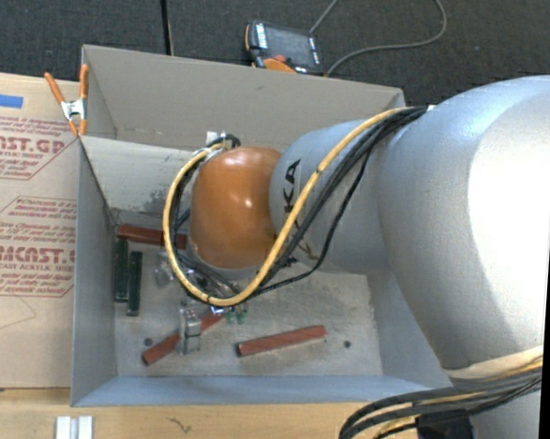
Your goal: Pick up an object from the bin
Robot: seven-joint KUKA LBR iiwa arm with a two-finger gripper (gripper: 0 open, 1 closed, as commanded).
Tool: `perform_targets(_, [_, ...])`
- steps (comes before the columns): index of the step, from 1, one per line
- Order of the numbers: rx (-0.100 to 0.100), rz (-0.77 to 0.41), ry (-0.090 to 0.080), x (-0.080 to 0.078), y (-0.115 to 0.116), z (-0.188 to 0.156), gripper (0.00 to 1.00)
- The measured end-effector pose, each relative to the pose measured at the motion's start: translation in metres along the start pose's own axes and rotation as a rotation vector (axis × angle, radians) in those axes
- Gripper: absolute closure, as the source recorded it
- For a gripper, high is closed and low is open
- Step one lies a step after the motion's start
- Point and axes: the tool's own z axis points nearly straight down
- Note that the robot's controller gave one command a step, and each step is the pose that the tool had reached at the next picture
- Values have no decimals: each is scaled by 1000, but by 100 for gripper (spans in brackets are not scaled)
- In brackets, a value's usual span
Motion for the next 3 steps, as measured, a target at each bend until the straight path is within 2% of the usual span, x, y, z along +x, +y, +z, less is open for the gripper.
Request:
perform_targets(1, [1, -197, -3, 26, 11, 31, 0])
perform_targets(2, [0, -197, 1, 27, 11, 32, 100])
perform_targets(3, [3, -249, -10, -2, -27, -117, 100])
